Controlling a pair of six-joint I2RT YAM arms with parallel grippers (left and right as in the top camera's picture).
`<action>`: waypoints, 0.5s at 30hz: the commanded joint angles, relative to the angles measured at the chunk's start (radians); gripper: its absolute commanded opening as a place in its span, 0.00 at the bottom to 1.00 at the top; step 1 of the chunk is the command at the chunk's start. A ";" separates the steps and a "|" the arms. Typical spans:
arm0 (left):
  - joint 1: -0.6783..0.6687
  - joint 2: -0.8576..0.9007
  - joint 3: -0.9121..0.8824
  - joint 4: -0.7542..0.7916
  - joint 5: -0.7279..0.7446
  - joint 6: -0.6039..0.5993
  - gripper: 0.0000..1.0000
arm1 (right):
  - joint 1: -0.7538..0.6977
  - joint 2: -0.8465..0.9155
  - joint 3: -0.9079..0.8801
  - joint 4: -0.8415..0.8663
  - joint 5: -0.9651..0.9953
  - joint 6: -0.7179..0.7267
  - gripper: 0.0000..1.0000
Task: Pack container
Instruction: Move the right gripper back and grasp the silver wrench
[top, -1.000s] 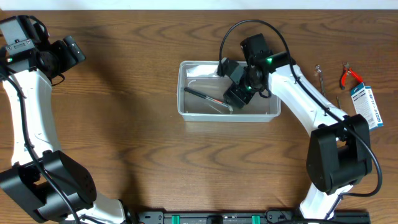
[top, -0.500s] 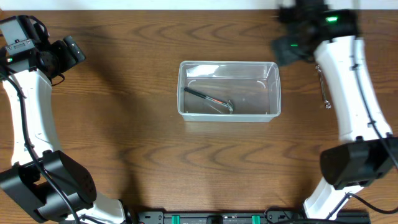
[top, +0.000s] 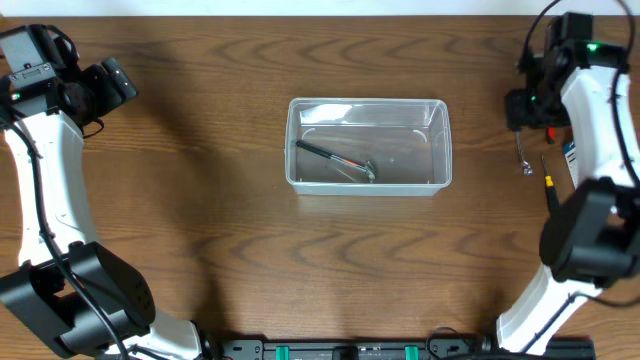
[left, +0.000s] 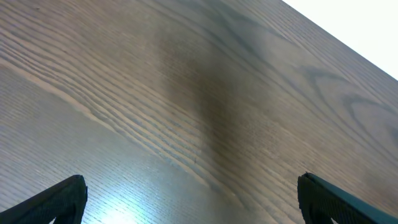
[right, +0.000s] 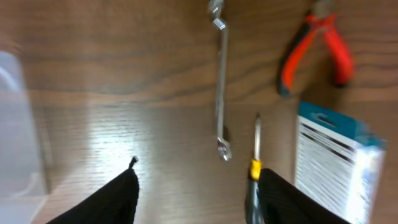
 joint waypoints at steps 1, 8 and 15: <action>0.002 -0.007 0.014 -0.003 -0.008 0.006 0.98 | -0.010 0.085 -0.018 0.023 -0.005 -0.002 0.59; 0.002 -0.007 0.014 -0.003 -0.008 0.006 0.98 | -0.034 0.197 -0.018 0.103 0.003 -0.016 0.63; 0.002 -0.007 0.014 -0.003 -0.008 0.006 0.98 | -0.066 0.240 -0.018 0.124 0.001 -0.085 0.64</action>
